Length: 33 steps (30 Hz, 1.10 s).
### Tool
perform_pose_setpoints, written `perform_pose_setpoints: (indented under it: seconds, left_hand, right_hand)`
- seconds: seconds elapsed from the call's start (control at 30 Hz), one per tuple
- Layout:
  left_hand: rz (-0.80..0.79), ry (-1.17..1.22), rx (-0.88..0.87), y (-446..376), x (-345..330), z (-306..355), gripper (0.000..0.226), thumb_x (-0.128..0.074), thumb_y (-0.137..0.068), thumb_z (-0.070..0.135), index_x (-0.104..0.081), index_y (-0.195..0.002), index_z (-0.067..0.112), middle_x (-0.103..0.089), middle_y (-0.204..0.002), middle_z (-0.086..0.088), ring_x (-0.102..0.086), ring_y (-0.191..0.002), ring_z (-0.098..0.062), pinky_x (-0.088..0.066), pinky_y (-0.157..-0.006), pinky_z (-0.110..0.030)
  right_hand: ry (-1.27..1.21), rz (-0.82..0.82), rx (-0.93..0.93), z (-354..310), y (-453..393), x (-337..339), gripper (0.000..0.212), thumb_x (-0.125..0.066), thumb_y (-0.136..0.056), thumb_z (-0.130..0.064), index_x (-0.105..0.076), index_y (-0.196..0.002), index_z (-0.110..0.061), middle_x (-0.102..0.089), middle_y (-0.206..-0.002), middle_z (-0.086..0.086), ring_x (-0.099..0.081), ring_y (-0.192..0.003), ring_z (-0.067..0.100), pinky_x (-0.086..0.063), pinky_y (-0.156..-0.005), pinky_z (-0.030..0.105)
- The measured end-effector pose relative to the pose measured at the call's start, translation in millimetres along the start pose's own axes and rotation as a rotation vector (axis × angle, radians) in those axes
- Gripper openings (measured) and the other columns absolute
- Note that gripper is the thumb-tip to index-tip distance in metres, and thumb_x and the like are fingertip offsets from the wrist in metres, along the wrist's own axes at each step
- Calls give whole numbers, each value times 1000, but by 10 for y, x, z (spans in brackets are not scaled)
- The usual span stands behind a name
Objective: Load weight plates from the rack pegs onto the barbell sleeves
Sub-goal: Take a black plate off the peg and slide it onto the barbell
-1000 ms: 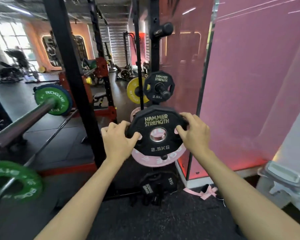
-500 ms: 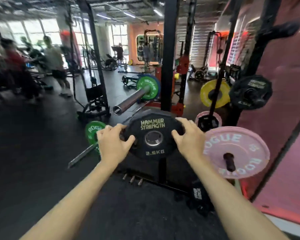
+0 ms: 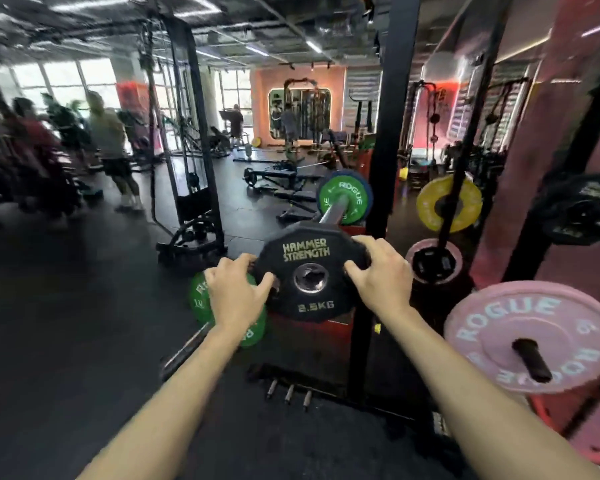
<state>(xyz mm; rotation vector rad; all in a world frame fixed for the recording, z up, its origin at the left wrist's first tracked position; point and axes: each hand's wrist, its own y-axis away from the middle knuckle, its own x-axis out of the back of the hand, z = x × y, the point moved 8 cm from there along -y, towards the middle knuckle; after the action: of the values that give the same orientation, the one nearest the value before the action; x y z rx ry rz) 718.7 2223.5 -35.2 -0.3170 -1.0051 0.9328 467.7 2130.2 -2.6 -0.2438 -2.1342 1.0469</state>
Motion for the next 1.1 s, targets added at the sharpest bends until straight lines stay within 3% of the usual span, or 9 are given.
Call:
perform_pose_setpoints:
  seconds: [0.1, 0.27, 0.5, 0.7, 0.83, 1.0, 1.1]
  left_hand:
    - [-12, 85, -77, -303, -189, -96, 37, -62, -73, 44, -70, -98, 17, -52, -73, 2, -53, -82, -27, -37, -89, -43]
    - [-121, 129, -166, -573, -543, -196, 28, -71, -78, 34, -68, -103, 20, -54, -74, 2, -54, -85, -27, -29, -85, -36]
    - [-100, 211, -259, -760, -666, -144, 27, -73, -78, 30, -68, -101, 18, -52, -72, 6, -55, -82, -26, -29, -85, -38]
    - [-211, 143, -234, -988, -916, -70, 34, -65, -85, 39, -64, -115, 23, -63, -79, -2, -57, -92, -28, -36, -90, -43]
    - [-166, 124, -308, -1029, -955, -76, 42, -56, -83, 52, -64, -114, 24, -69, -91, 1, -58, -94, -26, -37, -87, -43]
    - [-143, 86, -331, -1052, -1061, -147, 74, -47, -77, 79, -55, -126, 25, -62, -119, 1, -52, -113, -25, -34, -91, -45]
    - [-126, 94, -337, -1102, -1118, -137, 83, -47, -74, 87, -55, -127, 23, -61, -121, 0, -51, -115, -25, -35, -93, -46]
  right_hand:
    - [43, 44, -58, -18, -90, -162, 41, -73, -74, -31, -64, -114, -24, -63, -92, 0, -63, -84, 28, -51, -70, 38]
    - [149, 57, -131, 3, -49, -336, 42, -73, -76, -26, -62, -115, -18, -63, -97, 5, -62, -88, 32, -50, -68, 41]
    - [201, 94, -213, 34, -83, -456, 41, -66, -81, -24, -57, -121, -20, -61, -108, 6, -60, -94, 34, -45, -71, 39]
    - [320, 31, -262, 108, -284, -568, 43, -64, -85, -28, -54, -126, -21, -61, -113, 10, -61, -98, 37, -48, -71, 42]
    - [372, 11, -226, 136, -351, -574, 43, -60, -85, -36, -53, -126, -23, -63, -111, 4, -60, -101, 29, -49, -72, 39]
    - [371, 25, -151, 145, -282, -607, 63, -52, -84, -54, -47, -137, -21, -59, -121, 4, -48, -111, 25, -48, -86, 40]
    - [422, 11, -135, 167, -319, -649, 77, -52, -82, -69, -44, -140, -20, -55, -127, 5, -45, -116, 27, -43, -96, 42]
